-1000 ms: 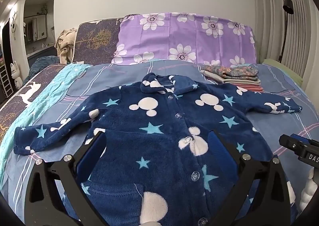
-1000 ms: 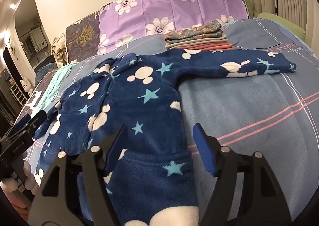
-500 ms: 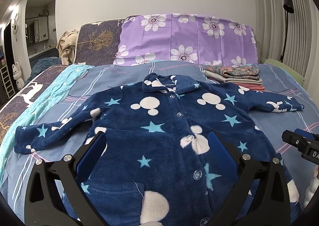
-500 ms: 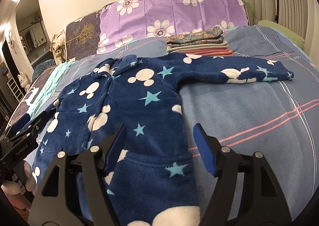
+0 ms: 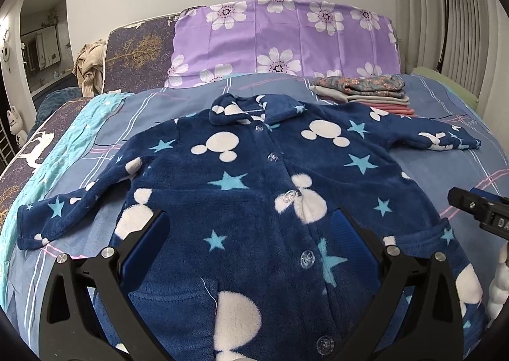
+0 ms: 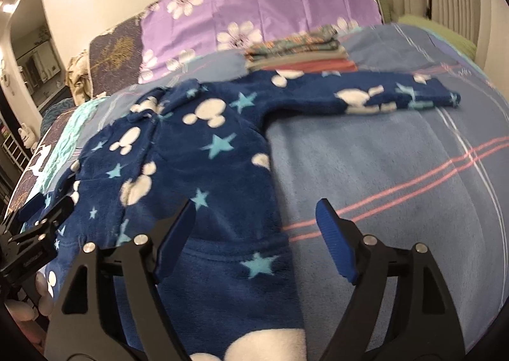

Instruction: Fold small clothes

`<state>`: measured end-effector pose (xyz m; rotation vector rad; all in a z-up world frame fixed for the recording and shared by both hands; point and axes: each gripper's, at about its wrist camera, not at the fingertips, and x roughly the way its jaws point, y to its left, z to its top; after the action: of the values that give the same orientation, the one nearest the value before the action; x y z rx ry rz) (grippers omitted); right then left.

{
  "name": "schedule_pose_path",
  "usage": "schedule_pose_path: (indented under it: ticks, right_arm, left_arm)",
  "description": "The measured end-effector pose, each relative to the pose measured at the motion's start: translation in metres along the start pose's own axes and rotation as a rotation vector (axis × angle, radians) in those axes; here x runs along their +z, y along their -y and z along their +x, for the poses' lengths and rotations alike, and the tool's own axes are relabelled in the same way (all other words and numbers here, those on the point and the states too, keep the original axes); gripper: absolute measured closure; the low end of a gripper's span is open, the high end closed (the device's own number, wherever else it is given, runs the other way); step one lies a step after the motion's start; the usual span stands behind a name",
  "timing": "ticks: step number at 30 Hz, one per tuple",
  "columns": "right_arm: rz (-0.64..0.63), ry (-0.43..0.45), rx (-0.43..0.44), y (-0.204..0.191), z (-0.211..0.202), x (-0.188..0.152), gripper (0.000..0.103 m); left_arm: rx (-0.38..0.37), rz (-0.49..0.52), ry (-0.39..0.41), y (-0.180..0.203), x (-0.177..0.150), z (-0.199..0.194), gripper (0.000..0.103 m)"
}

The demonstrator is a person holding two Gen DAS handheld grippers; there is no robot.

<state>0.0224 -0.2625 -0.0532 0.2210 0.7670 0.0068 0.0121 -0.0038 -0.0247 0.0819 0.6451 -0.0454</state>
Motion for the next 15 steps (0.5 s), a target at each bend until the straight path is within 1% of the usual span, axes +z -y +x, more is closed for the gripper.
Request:
schedule_pose_path:
  ticks: [1, 2, 4, 7, 8, 11, 13, 15]
  right_arm:
    - [0.016, -0.020, -0.009, 0.003, 0.004, 0.000, 0.020]
    - [0.031, -0.039, -0.024, 0.006, 0.008, 0.000, 0.015]
    - [0.047, -0.062, -0.053, 0.009, 0.013, -0.001, 0.012]
    - [0.047, -0.075, -0.101, 0.010, 0.016, 0.000, 0.008]
    - [0.048, -0.066, -0.101, 0.010, 0.014, 0.000, 0.006]
    - [0.055, -0.018, -0.061, 0.011, 0.005, 0.002, 0.006]
    - [0.049, 0.024, -0.030, 0.008, -0.003, 0.004, 0.008]
    - [0.054, 0.043, -0.008, 0.006, -0.007, 0.006, 0.011]
  left_arm:
    - [0.001, 0.000, -0.002, 0.000, 0.000, 0.000, 0.001]
    - [0.001, 0.000, -0.005, 0.000, 0.000, 0.000, 0.001]
    - [0.002, -0.006, -0.010, -0.001, -0.001, 0.000, 0.001]
    - [-0.003, -0.021, -0.015, -0.004, -0.001, 0.001, 0.001]
    - [-0.003, -0.022, -0.016, -0.005, -0.001, 0.001, 0.001]
    - [-0.005, -0.024, -0.014, -0.005, -0.001, 0.001, 0.001]
    - [-0.004, -0.027, -0.010, -0.005, -0.001, 0.001, 0.001]
    - [0.000, -0.038, 0.002, -0.008, -0.002, 0.001, 0.001]
